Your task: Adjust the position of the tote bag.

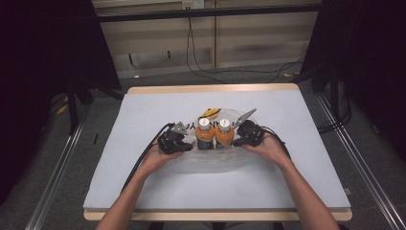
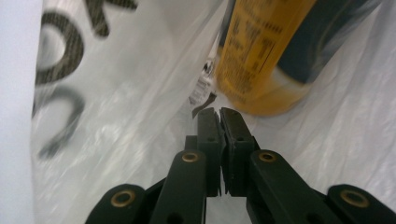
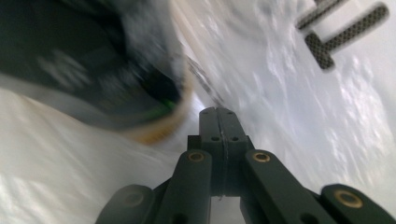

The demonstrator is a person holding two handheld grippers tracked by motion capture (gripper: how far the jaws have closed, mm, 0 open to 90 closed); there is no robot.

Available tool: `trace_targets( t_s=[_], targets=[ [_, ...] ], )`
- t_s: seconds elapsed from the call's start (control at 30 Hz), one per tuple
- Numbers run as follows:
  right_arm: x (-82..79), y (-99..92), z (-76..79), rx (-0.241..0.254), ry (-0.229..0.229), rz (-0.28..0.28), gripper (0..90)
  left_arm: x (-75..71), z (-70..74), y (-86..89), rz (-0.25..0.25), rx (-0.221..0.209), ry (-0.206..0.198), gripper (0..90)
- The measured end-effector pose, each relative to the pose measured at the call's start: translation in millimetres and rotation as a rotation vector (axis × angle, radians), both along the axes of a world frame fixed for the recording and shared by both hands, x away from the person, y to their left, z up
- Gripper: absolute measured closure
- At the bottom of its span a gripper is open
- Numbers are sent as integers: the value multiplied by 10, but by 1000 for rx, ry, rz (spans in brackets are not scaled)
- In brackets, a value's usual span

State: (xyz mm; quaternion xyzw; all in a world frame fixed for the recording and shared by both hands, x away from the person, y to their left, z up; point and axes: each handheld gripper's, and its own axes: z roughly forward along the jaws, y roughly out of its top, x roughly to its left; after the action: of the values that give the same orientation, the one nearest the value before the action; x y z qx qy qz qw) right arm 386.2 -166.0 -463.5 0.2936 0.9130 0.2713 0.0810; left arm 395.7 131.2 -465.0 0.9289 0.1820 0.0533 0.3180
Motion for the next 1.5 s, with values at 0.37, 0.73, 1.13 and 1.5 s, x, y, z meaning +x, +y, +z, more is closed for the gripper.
trace_targets(
  t_s=[0.37, 0.73, 1.13, 1.5],
  targets=[
    [11, -111, -11, -63, -25, -48, 900, -22, -25, -9, -1, 37, -14, 877],
    [-10, -236, 1, -155, -80, -74, 900, -19, 6, 64, 18, 119, -67, 893],
    [-32, -290, 10, -231, -109, -89, 900, -10, 16, 163, 35, 167, -97, 900],
    [-37, -437, 13, -237, -103, -106, 900, 30, 11, 285, 55, 196, -132, 900]
  ],
)
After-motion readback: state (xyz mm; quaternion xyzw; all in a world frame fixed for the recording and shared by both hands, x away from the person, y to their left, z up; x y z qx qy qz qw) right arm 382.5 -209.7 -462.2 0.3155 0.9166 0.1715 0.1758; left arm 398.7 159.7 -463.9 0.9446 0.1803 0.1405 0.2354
